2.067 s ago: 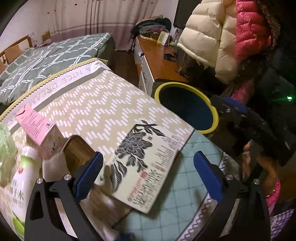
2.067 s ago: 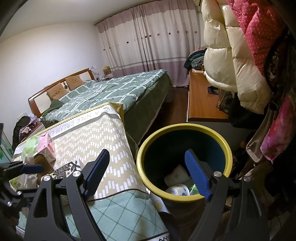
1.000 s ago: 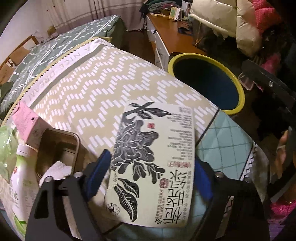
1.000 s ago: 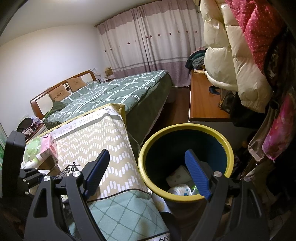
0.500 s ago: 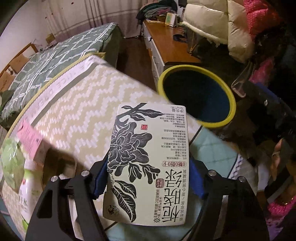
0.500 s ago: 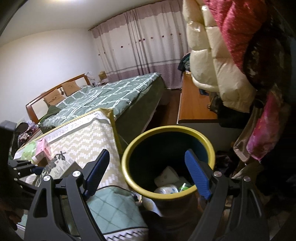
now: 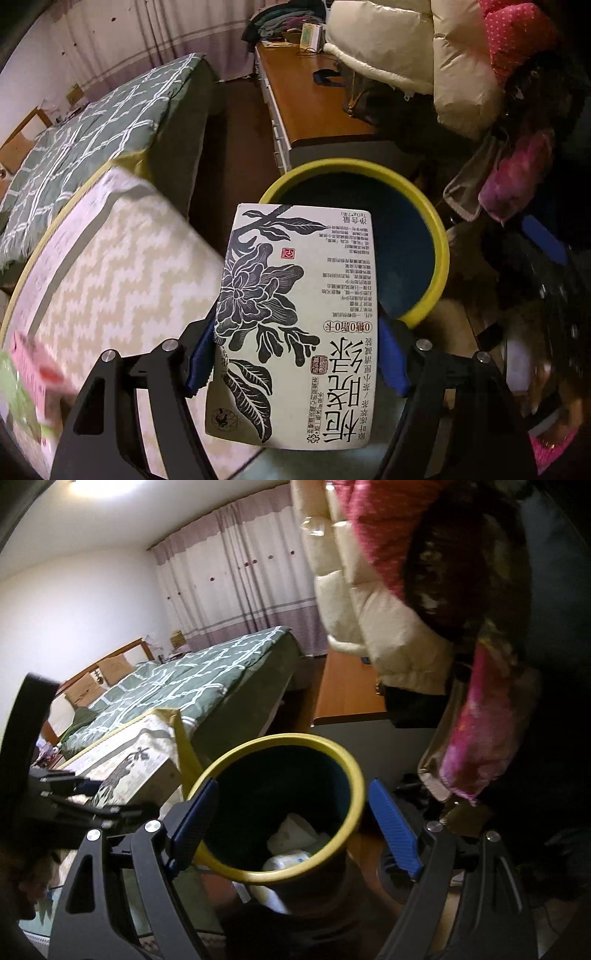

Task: Collect trash
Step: 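Carry the carton over the yellow bin and open the left gripper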

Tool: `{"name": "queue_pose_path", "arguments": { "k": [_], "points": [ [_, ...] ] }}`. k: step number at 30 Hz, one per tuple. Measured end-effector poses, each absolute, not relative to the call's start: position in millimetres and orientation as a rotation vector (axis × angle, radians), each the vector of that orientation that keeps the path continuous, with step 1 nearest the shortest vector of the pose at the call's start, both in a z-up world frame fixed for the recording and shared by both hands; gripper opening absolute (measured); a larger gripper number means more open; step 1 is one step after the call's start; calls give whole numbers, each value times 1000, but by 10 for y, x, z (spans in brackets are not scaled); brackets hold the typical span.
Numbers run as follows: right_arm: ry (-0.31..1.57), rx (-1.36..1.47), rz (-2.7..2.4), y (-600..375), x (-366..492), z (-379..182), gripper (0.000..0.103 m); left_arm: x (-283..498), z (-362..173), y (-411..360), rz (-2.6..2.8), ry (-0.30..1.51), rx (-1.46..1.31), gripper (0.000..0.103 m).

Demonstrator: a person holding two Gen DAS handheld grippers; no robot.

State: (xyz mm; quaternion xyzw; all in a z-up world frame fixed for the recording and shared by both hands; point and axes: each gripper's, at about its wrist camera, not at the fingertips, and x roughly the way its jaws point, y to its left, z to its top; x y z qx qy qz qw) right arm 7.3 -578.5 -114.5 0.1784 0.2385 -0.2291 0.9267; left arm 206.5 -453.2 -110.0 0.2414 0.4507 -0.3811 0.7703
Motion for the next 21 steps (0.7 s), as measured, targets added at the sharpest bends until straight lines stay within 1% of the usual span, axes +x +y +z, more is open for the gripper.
{"name": "queue_pose_path", "arguments": {
  "k": [7,9,10,11,12,17,19,21],
  "points": [
    [490,391,-511,-5968,-34,-1199,79,2236,-1207,-5086,-850,995,522,72],
    [494,393,-517,-5985,-41,-1216,79,2290,-1238,-5191,-849,996,513,74],
    [496,394,-519,-5987,-35,-1219,79,2311,-1241,-5218,-844,989,508,77],
    [498,394,-519,-5982,-31,-1220,79,2337,-1219,-5239,-831,971,500,88],
    [500,392,-518,-5968,-25,-1218,79,2359,-1192,-5225,-822,957,488,92],
    [504,370,-498,-5839,39,-1178,79,2329,-865,-4852,-790,897,385,92],
    [506,360,-480,-5751,75,-1154,79,2239,-656,-4545,-773,842,334,92],
    [509,348,-453,-5642,117,-1128,79,2127,-445,-4125,-737,787,274,94]
  ]
}}
